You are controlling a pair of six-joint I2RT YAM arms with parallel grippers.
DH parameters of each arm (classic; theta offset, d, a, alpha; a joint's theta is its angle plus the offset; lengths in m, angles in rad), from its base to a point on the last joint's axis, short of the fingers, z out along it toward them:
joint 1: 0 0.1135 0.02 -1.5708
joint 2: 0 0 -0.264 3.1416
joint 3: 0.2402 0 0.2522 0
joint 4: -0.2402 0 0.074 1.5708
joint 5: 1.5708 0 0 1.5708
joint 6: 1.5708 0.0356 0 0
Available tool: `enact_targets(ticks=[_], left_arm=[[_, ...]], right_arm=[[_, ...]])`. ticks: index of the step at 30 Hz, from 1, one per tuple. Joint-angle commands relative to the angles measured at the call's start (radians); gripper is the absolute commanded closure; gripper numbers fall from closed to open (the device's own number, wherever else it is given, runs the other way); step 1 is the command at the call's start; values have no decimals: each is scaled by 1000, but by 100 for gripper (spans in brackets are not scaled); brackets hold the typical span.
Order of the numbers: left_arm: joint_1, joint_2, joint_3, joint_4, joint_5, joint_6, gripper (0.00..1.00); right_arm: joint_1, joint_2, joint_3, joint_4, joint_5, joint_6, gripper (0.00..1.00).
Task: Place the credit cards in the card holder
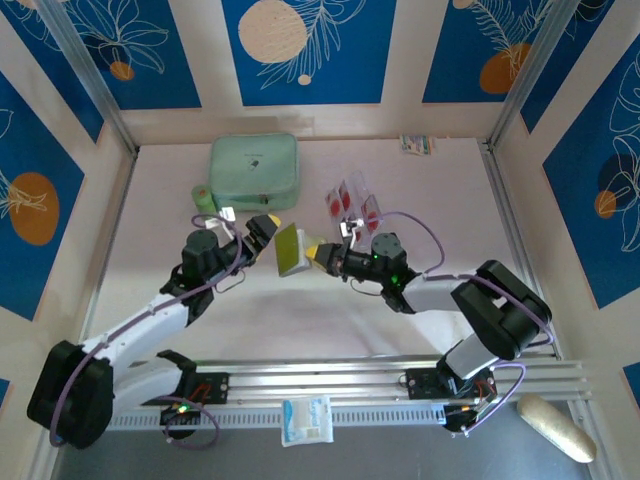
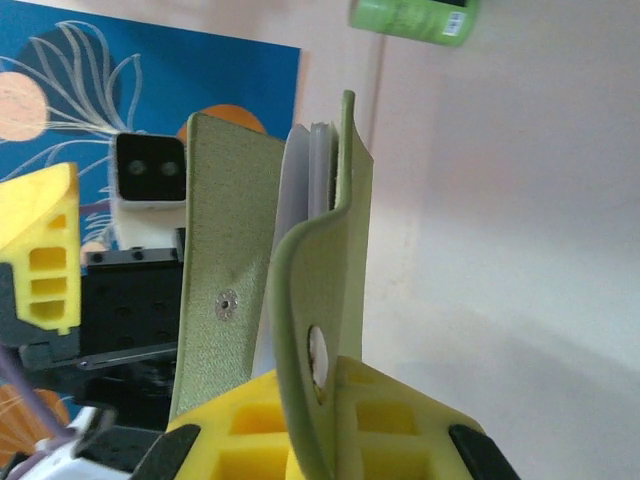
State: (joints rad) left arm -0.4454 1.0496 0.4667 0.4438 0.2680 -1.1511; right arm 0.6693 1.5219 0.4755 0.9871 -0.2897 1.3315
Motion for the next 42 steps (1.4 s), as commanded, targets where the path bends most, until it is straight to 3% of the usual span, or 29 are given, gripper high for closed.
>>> enact_targets(ticks=[1,6,17,27,42], left_arm=[[10,-26,70,-262,-15,200,0],[-3,24,163,-497,-21,348,0],[-173,167,270,-680,-194,500,0],[-280,266,312,-704,-298,547,0],[-334,359,306,-664,-334,575,0]], right_arm=[[29,-56,-9,-160,59,-131,100],[92,-81,-9,-307,160,-228,100],[197,-20,-27,-347,345,-263,100],[245,-29,-50,-384,462,-246,100],[260,-36,-68,-381,491,-227,100]])
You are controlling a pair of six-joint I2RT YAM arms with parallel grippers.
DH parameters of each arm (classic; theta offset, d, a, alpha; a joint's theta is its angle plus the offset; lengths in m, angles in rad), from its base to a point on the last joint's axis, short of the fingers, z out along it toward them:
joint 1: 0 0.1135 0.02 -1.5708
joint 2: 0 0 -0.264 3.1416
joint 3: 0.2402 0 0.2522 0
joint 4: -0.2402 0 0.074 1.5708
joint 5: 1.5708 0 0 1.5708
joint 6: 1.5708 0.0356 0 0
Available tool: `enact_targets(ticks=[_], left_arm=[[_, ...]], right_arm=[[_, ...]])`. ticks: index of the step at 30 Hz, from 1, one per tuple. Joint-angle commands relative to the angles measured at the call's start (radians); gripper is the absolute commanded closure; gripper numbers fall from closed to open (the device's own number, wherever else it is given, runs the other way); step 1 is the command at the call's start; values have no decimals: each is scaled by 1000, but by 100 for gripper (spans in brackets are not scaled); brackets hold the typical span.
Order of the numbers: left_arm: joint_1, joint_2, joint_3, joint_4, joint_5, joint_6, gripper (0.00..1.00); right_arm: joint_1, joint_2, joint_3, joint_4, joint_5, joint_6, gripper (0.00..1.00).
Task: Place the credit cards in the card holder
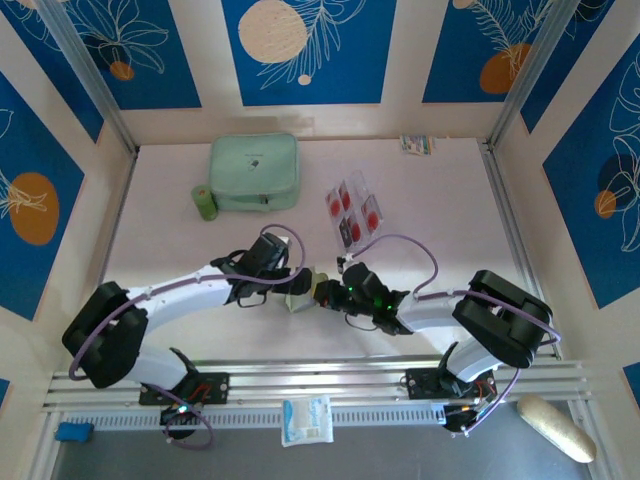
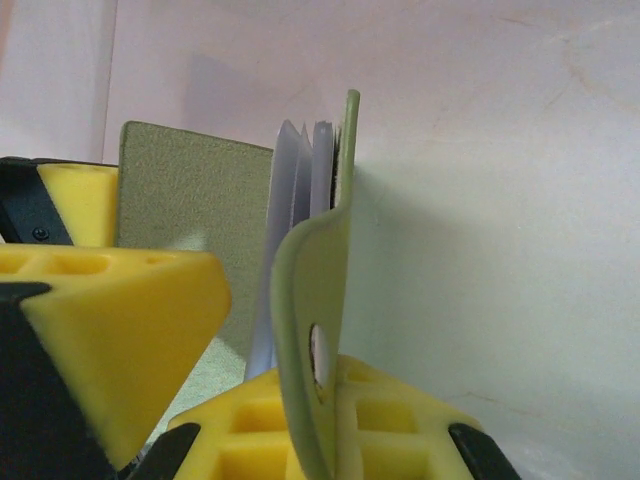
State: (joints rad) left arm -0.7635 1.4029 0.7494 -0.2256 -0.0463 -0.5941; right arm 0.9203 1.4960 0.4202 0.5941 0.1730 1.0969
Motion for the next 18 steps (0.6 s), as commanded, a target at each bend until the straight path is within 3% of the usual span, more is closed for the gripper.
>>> enact_targets(ticks=[1,18], left_arm=[[-18,7,24,9,-21,19,0],[-39,70,34,37,-25,28,0]], right_arm=[[9,-11,-13,13,28,8,100],[9,-17,-18,18,26,15,100]])
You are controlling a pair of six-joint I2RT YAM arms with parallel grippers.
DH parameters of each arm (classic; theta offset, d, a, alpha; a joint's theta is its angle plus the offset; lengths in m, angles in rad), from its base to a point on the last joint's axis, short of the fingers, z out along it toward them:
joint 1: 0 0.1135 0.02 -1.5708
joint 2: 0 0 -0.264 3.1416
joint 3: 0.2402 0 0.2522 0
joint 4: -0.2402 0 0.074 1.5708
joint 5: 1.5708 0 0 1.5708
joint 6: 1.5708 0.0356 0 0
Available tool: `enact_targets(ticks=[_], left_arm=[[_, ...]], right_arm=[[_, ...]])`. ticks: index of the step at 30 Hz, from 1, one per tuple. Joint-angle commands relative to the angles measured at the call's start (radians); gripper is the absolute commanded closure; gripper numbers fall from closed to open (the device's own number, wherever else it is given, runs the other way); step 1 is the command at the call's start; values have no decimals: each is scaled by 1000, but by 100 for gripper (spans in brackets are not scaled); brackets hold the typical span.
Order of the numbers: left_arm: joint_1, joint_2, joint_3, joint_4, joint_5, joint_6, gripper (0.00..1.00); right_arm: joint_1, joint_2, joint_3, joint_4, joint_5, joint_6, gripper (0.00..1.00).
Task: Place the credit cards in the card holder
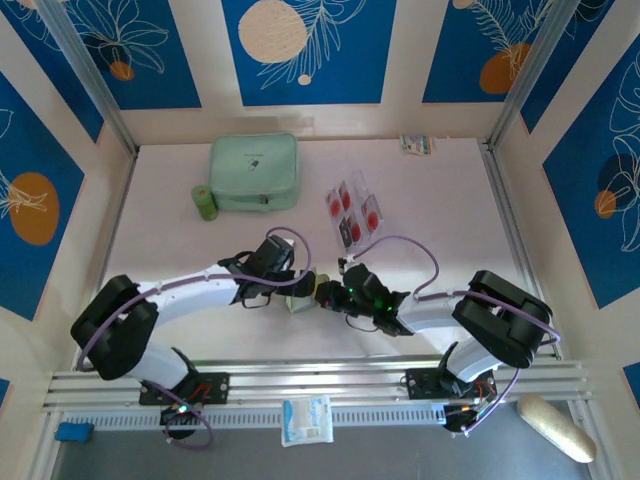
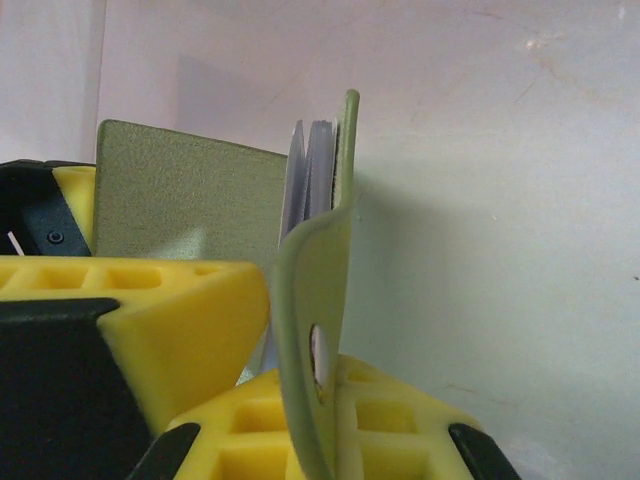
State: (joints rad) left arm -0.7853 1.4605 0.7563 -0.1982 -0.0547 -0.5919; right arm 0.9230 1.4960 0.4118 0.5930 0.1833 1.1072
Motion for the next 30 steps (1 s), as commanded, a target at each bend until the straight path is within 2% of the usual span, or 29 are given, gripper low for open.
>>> enact_targets(ticks=[1,13,23,30], left_arm=[[-17,14,25,8,-17,29,0],[-17,-36,52,-6,-17,21,0],[-19,37,72,8,-7,17,0],[-19,72,69,-45,-39,24,0]], right_arm=[[6,-17,-10,19,15,5,100],[5,-19,-8,19,15,5,100],[5,-24,-8,15,16,10,100],[5,-37,-11,7,28,9,100]])
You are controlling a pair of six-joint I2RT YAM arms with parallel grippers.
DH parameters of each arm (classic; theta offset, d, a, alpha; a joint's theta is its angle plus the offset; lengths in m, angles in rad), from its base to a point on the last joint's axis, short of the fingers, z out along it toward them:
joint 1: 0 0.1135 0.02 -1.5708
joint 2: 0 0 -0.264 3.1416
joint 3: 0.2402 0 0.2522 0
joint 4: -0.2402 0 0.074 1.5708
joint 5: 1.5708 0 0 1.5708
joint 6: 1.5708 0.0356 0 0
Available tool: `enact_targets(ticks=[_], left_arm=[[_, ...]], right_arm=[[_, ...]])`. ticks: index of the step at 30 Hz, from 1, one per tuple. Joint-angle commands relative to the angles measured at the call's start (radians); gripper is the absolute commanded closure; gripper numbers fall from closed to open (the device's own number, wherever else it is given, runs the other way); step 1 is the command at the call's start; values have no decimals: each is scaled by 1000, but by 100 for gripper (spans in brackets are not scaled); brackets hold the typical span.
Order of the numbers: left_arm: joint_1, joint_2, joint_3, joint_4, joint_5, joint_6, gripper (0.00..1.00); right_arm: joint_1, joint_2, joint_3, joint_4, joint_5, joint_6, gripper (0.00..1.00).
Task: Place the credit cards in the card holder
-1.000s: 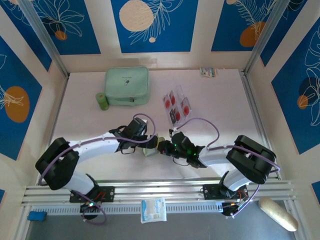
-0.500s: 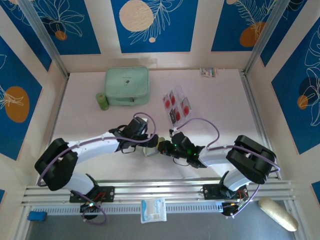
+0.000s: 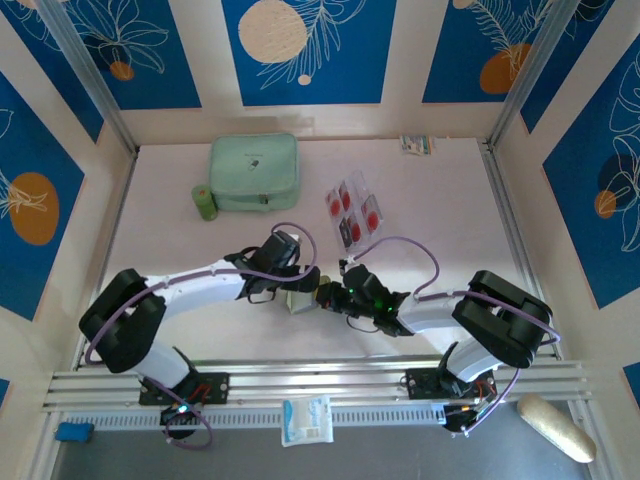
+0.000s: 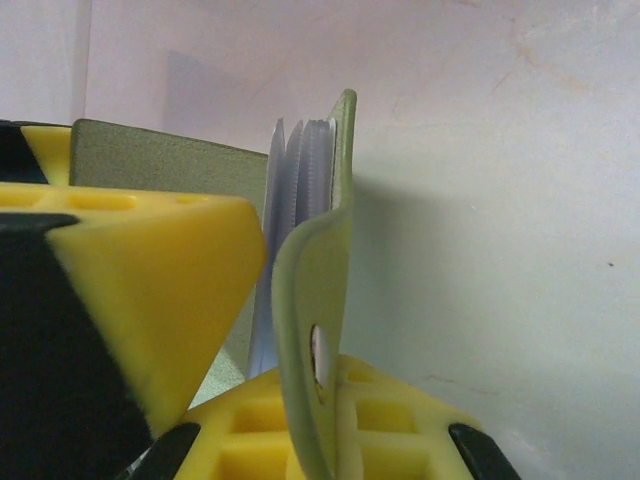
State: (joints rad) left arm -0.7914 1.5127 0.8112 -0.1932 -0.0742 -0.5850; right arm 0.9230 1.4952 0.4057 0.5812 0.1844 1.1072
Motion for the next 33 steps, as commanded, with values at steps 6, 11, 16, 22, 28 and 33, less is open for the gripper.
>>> enact_targets(ticks=[6,11,16,22,28,33], left_arm=[[-13,-15,-10,-78,-57,33,0],[-9,-36,-18,-109,-77,58,0],[-5,-74,-49,-131,-106,81,0],[-1,-118,-58,-121,-102,89,0],[0,-172,-9,-104,-39,82,0],[0,-184,21,-94,2,60,0]], right_arm=[[4,-36,-21,19,42,22,100],[3,-43,-31,20,53,28,100],[1,-47,-36,14,62,32,100],[2,-39,-42,16,66,38,100],[0,-40,-42,14,63,39,100],[0,-40,-40,14,64,39,100]])
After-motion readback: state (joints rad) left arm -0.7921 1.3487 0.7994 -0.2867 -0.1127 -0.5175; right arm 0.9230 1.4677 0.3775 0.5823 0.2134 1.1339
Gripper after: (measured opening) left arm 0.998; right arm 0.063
